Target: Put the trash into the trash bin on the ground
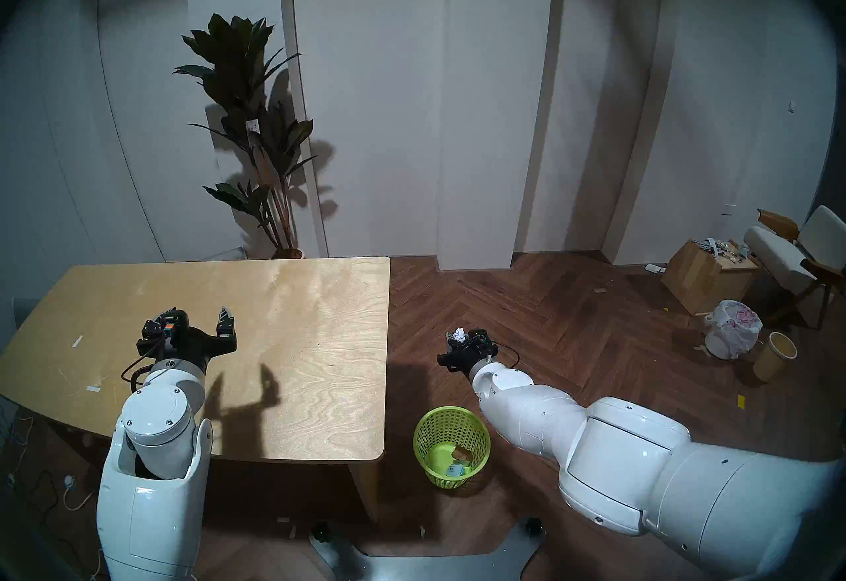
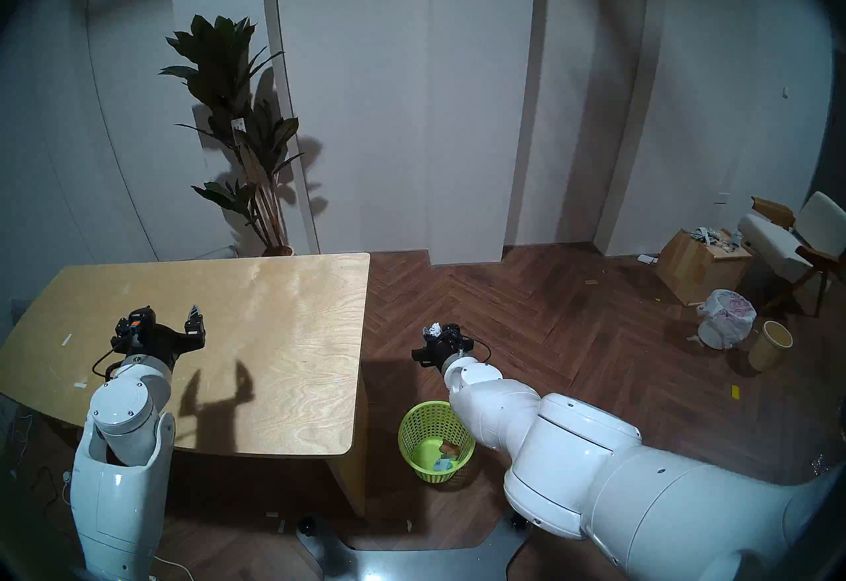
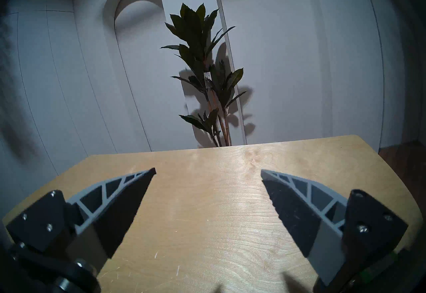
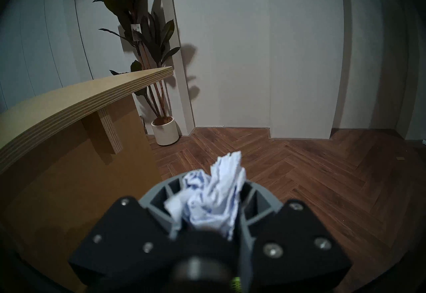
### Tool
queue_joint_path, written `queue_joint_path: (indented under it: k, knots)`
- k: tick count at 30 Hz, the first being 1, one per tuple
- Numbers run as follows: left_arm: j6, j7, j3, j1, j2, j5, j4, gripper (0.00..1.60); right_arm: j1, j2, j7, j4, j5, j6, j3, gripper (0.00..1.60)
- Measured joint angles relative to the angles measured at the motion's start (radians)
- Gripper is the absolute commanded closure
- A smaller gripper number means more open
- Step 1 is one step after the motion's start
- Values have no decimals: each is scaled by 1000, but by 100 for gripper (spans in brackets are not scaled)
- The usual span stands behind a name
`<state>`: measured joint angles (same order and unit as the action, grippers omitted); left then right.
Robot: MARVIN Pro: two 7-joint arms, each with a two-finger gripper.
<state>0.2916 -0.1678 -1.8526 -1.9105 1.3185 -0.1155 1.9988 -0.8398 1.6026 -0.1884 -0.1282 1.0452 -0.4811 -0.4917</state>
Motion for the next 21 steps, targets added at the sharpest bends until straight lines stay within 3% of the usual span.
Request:
queue_joint_path:
  k: [21]
  knots:
    - [-2, -1, 0, 1, 0, 2, -1, 0, -23, -38, -73, -11, 34, -60, -37, 0]
